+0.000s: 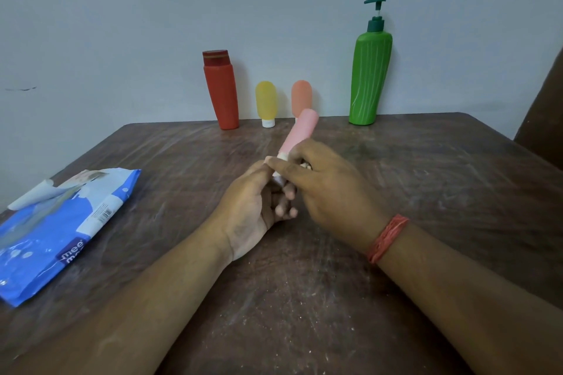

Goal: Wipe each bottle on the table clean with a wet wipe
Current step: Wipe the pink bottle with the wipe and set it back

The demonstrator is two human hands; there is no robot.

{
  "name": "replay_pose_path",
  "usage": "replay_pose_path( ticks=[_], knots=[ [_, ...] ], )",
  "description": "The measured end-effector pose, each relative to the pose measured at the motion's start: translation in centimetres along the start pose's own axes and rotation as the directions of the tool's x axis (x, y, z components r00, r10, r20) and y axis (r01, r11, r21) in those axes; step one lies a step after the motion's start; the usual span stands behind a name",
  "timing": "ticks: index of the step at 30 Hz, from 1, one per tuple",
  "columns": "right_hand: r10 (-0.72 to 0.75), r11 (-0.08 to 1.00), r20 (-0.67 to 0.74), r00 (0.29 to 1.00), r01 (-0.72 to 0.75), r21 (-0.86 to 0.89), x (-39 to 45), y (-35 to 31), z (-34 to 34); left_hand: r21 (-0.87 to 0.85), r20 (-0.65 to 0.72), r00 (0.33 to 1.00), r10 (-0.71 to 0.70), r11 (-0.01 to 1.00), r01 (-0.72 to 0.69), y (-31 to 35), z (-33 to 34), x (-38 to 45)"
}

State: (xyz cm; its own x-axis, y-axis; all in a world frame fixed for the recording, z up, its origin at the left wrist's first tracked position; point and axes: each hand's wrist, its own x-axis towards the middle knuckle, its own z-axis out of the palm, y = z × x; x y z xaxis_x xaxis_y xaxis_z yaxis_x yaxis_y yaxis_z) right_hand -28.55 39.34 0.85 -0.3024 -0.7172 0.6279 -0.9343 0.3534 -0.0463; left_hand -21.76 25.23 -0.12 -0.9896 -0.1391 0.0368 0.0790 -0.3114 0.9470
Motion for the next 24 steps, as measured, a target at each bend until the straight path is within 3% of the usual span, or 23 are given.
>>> replay_pose_path(
  ticks=[2,6,8,11,15,20,24],
  knots=[
    [0.029,0.998,-0.028,0.999,-0.027,0.062,-0.2,-0.6,-0.4,-0.035,-0.025,1.000,-0.004,0.999,0.003,-0.1,0.0,0.0],
    [0.167,0.983,-0.258,0.952,-0.142,0.114,0.0,-0.3,-1.0,0.000,-0.015,1.000,-0.007,1.000,0.007,-0.4,0.3,0.0],
    [0.152,0.981,-0.242,0.958,-0.116,0.154,-0.1,-0.9,-0.8,0.015,-0.025,1.000,0.005,1.000,-0.004,-0.5,0.3,0.1],
    [0.061,0.981,-0.109,0.992,-0.039,0.191,-0.3,-1.6,-0.5,-0.014,-0.067,0.998,0.012,1.000,-0.013,-0.3,0.0,0.2],
    [0.240,0.957,-0.241,0.940,-0.187,0.220,0.2,-0.9,-0.4,0.012,-0.030,0.999,-0.021,1.000,0.021,-0.3,0.2,0.2],
    [0.241,0.933,-0.101,0.965,-0.202,0.297,-0.6,-1.5,0.2,-0.049,-0.086,0.996,-0.025,0.999,0.021,-0.2,-0.2,0.4],
    [0.367,0.898,-0.229,0.901,-0.280,0.339,-0.2,-0.8,0.0,0.011,-0.049,0.998,-0.034,0.999,0.035,-0.5,-0.1,0.4]
  ],
)
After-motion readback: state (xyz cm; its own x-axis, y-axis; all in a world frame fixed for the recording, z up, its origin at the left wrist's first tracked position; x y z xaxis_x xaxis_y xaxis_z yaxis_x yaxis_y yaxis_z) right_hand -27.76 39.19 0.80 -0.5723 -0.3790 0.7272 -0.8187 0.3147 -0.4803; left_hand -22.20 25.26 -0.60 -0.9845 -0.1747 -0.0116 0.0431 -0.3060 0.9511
